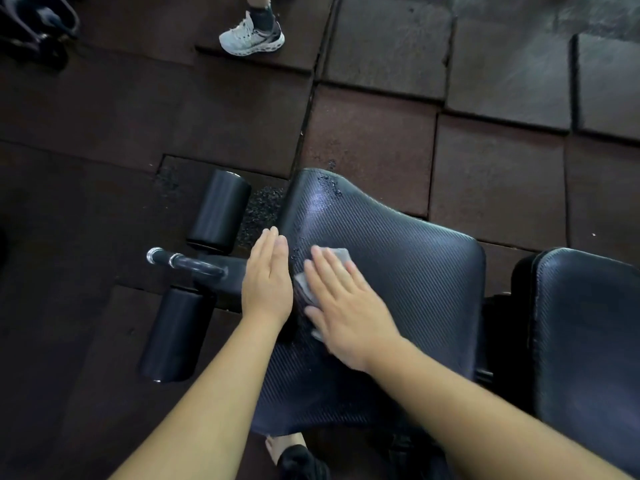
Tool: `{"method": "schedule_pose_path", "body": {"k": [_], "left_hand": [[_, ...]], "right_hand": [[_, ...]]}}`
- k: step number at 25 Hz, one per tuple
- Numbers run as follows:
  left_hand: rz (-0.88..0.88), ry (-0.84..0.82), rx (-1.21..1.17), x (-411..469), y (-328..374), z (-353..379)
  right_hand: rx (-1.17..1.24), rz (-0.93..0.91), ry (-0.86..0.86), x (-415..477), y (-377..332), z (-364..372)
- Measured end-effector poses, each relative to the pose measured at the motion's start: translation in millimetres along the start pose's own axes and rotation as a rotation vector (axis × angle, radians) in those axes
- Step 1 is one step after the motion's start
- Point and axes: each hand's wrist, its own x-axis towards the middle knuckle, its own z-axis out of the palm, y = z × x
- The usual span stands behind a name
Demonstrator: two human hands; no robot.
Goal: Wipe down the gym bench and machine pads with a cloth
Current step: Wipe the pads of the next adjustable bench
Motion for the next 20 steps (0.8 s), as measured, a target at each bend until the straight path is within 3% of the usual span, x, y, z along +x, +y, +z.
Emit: {"method": "schedule_pose_path", "body": {"k": [1, 4, 7, 9, 11, 13, 17, 20], "left_hand": [[-0.015, -0.005, -0.039, 1, 1, -2], [-0.062, -0.02, -0.138, 3, 1, -6], [-0.066, -0.019, -0.197, 5, 1, -5], [-0.095, -0.023, -0.245, 8, -4, -6], [-0.146, -0.029, -0.342, 13, -9, -11], [-0.192, -0.051, -0.392, 18, -16, -17], [-0.283, -0.118, -0.513, 19, -28, -25], [-0.342, -0.078, -0.673, 18, -29, -28]], "right_hand": [[0.004, -0.001, 0.022, -5, 19, -3], [0.017, 0.249, 0.038, 49, 68, -19], [0.04, 0.379, 0.063, 124, 48, -29], [0.006, 0.263, 0.054, 129, 7, -22], [-0.047, 0.015, 0.012, 89, -19, -12], [-0.024, -0.134, -0.01, 59, -3, -14], [-0.023, 0.051, 0.044, 121, 64, -35], [-0.046, 0.078, 0.025, 152, 29, -38]]}}
